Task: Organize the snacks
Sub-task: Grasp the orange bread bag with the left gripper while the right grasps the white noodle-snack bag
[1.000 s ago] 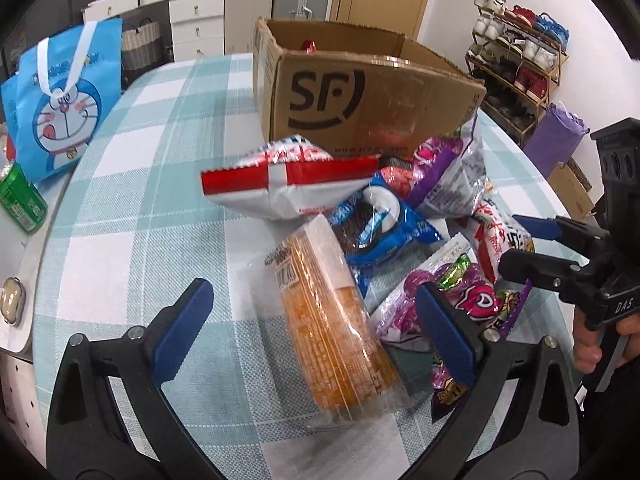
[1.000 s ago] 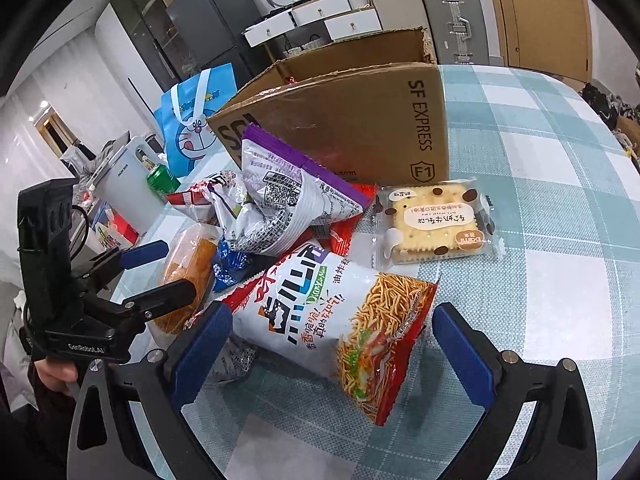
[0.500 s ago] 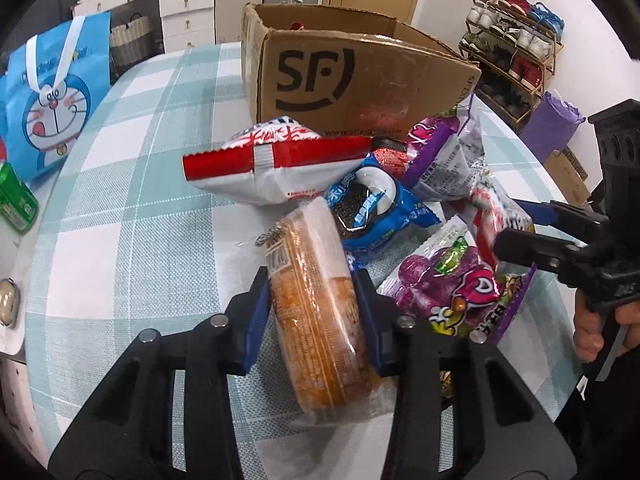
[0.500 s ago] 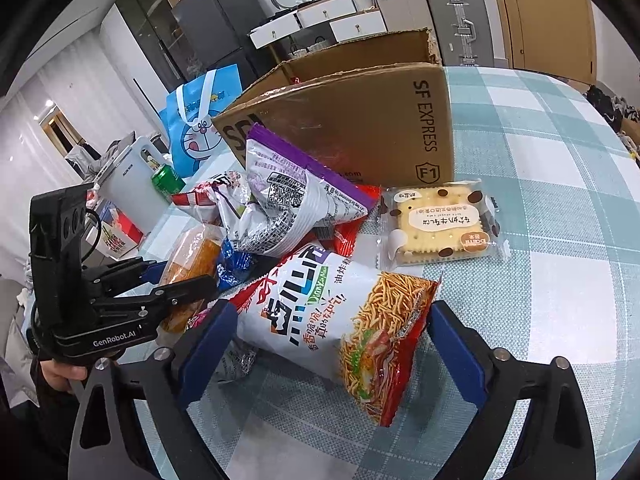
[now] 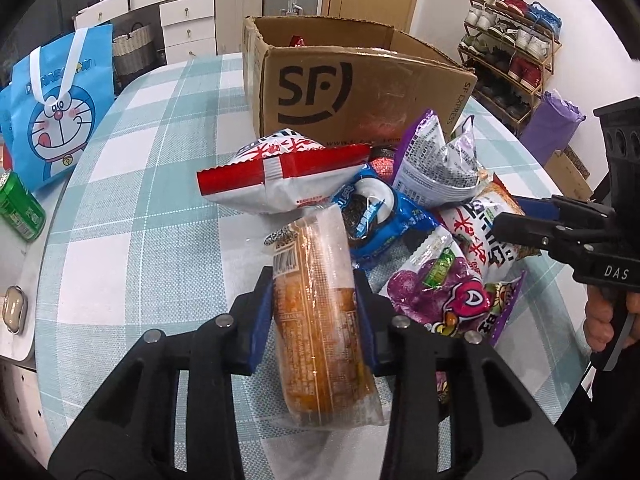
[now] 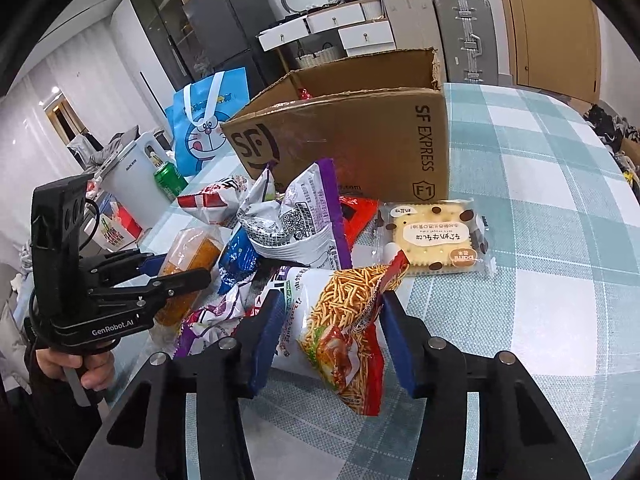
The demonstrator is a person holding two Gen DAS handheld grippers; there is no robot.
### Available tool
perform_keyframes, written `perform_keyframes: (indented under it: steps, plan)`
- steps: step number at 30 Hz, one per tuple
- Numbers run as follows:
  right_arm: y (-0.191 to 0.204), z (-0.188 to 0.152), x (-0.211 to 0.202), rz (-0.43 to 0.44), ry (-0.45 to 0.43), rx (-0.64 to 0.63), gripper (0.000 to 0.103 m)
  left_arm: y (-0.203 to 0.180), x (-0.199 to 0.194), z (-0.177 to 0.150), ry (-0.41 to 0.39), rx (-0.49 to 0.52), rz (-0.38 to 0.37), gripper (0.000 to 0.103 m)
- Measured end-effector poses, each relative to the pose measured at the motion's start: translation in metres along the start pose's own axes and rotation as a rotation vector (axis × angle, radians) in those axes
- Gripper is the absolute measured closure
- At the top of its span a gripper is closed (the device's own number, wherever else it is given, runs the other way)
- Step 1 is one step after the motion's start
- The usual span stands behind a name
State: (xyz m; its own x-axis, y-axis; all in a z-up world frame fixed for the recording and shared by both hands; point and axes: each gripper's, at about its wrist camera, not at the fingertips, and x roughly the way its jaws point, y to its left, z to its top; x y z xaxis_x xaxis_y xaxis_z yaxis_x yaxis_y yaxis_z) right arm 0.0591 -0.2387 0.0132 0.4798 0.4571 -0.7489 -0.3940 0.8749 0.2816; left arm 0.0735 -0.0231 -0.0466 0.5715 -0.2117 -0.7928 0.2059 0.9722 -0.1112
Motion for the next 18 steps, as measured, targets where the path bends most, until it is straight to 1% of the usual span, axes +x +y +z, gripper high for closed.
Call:
perform_keyframes:
  steps: [1,3,4,7,8,9,10,11,12,14,16,18]
  plan:
    - [0.0,0.0,-0.001,-0.002,-0.007,-0.002,0.054,0.0,-0.001,0.0,-0.001,-0.001,0.001,0.069]
    - [0.001,0.0,-0.004,-0.005,-0.018,-0.015,0.06,0.001,-0.001,0.0,-0.003,-0.003,0.002,0.069]
    - [0.001,0.0,-0.005,-0.003,-0.02,-0.017,0.062,0.001,-0.002,0.001,-0.004,-0.004,0.003,0.069]
    - [0.003,0.0,-0.005,-0.01,-0.021,-0.026,0.062,0.003,-0.002,0.001,-0.003,-0.005,0.004,0.069]
    - [0.002,0.0,-0.005,-0.01,-0.017,-0.018,0.058,0.002,-0.001,0.001,-0.003,-0.005,0.005,0.069]
    - [0.0,0.0,-0.004,-0.012,-0.007,-0.008,0.051,0.002,-0.001,0.001,-0.002,-0.003,0.007,0.069]
    - [-0.002,0.0,-0.002,-0.002,0.007,0.003,0.049,0.002,0.0,0.001,-0.001,-0.003,0.007,0.069]
    - [-0.003,-0.001,0.0,-0.002,0.015,0.008,0.045,0.002,0.0,0.001,0.0,-0.003,0.007,0.069]
    - [-0.004,-0.002,0.002,-0.006,0.027,0.015,0.038,0.002,0.0,0.001,0.001,-0.003,0.008,0.069]
    - [-0.006,-0.003,0.007,0.01,0.043,0.04,0.029,0.002,0.001,0.001,0.002,-0.002,0.007,0.069]
    - [-0.005,-0.005,0.012,0.029,0.051,0.056,0.026,0.002,0.001,0.001,0.001,-0.003,0.009,0.069]
    - [-0.002,-0.006,0.016,0.024,0.062,0.054,0.023,0.002,0.001,0.001,0.001,-0.003,0.009,0.069]
